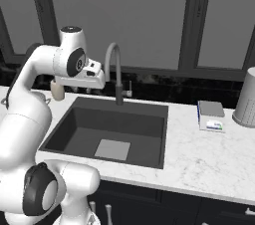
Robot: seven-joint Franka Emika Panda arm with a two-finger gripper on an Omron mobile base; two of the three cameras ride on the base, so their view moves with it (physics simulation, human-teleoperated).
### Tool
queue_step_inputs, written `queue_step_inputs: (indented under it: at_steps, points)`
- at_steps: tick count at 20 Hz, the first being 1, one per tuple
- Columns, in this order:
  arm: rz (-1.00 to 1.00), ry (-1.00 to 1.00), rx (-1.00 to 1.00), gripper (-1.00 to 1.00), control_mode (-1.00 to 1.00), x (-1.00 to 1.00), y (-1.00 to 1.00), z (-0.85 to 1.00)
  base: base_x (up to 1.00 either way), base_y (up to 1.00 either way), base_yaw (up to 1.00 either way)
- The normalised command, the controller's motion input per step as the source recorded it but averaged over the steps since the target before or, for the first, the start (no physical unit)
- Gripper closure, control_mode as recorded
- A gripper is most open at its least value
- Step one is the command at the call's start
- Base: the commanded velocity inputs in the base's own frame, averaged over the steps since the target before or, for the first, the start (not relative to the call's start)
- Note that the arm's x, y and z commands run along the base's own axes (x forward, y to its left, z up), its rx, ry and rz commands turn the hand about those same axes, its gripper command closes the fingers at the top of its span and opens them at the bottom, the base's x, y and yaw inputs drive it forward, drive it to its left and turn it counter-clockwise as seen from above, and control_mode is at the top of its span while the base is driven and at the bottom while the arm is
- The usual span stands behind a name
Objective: Put the colander in the sink, put the banana in the colander, and turn on the sink faucet and pour water over the colander.
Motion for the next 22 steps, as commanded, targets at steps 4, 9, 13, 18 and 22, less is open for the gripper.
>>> queue_step_inputs:
  at_steps: [4, 9, 13, 18, 22]
  points:
    - [0.00, 0.00, 0.01, -1.00, -1.00, -0.14, 0.00, 0.00, 0.00, 0.00, 0.00]
    - [0.00, -0.03, 0.04, -1.00, -1.00, -0.53, 0.24, 0.00, 0.00, 0.00, 0.00]
    - [-0.01, -0.05, 0.00, -1.00, -1.00, -0.49, 0.59, 0.00, 0.00, 0.00, 0.00]
    - [-0.05, 0.00, 0.00, -1.00, -1.00, -0.28, 0.73, -0.05, 0.00, 0.00, 0.00]
    - [-0.10, 0.00, 0.00, -1.00, -1.00, -0.06, 0.77, -0.08, 0.00, 0.00, 0.00]
